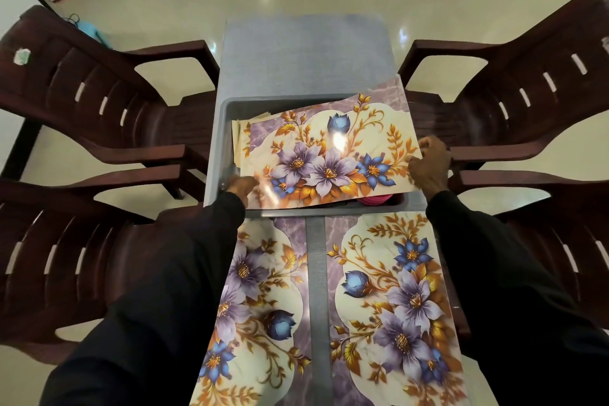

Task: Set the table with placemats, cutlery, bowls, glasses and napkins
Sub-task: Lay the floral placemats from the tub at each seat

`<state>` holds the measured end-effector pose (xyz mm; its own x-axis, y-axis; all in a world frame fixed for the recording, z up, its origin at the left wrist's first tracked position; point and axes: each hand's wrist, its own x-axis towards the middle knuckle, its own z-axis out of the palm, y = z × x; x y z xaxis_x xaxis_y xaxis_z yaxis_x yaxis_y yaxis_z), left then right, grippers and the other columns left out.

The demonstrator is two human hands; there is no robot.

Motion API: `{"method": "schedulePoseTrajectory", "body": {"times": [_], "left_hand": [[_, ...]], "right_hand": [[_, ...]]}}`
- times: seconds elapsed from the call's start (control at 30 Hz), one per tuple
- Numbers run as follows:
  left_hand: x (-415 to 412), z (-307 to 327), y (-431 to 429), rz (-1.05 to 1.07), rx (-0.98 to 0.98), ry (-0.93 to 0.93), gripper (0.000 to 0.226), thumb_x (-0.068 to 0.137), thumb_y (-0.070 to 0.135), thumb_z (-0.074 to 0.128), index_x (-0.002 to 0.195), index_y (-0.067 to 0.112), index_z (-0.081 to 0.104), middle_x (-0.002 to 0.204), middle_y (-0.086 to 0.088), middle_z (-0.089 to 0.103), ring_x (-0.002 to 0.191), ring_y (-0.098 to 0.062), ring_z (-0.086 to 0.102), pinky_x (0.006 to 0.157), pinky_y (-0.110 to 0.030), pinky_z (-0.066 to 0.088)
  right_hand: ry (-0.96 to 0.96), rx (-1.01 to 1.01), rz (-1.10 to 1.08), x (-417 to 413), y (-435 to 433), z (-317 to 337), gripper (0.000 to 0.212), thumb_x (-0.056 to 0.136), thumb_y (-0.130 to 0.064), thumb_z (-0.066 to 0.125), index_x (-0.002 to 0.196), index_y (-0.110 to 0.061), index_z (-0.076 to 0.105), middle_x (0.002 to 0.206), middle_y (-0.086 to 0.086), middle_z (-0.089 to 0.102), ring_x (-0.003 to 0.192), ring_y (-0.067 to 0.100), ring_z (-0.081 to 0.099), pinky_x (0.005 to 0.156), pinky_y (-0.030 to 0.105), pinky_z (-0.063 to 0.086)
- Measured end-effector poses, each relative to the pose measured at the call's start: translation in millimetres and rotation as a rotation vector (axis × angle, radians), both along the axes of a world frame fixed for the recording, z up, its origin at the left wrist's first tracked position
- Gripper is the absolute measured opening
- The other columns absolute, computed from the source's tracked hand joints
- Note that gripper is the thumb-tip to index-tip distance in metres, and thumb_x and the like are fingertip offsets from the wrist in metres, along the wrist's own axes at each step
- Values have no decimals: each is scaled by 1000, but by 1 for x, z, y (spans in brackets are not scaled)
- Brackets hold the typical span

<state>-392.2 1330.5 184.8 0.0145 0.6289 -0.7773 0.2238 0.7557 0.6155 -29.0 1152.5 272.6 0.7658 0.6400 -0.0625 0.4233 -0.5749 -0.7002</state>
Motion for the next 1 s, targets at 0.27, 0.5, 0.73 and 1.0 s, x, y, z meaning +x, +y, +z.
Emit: {"method": "schedulePoseTrajectory", "body": {"times": [0.27, 0.5, 0.73, 1.0], "left_hand": [[-23, 45, 1, 39, 192, -130, 37, 95, -8, 63, 132, -4, 58, 125, -23, 67, 82, -25, 71, 56, -33, 61], [-81, 96, -20, -40, 251, -255, 51, 95, -13, 59, 140, 11, 51, 122, -16, 68, 102, -29, 69, 77, -42, 61], [-155, 109, -67, -44, 330, -255, 27, 98, 3, 63, 125, 3, 60, 122, -15, 68, 97, -22, 69, 79, -34, 58], [-262, 107, -118, 10, 351, -277, 19, 99, -3, 60, 116, 5, 62, 108, -10, 71, 89, -20, 69, 73, -33, 64]], "right_hand": [[121, 82, -22, -9, -2, 20, 22, 85, -2, 74, 104, -4, 64, 105, 10, 73, 96, 21, 70, 82, 36, 59], [324, 136, 51, -37, -15, 52, 35, 90, -3, 72, 119, -11, 55, 103, 0, 68, 89, 10, 69, 64, 24, 57], [411, 213, 139, -95, -46, 65, 23, 89, -1, 65, 102, -21, 68, 108, 7, 74, 99, 20, 72, 80, 39, 62], [283, 225, 53, -206, -90, 56, 20, 94, -27, 69, 104, -9, 72, 99, 2, 74, 78, -2, 67, 76, 32, 55]]}}
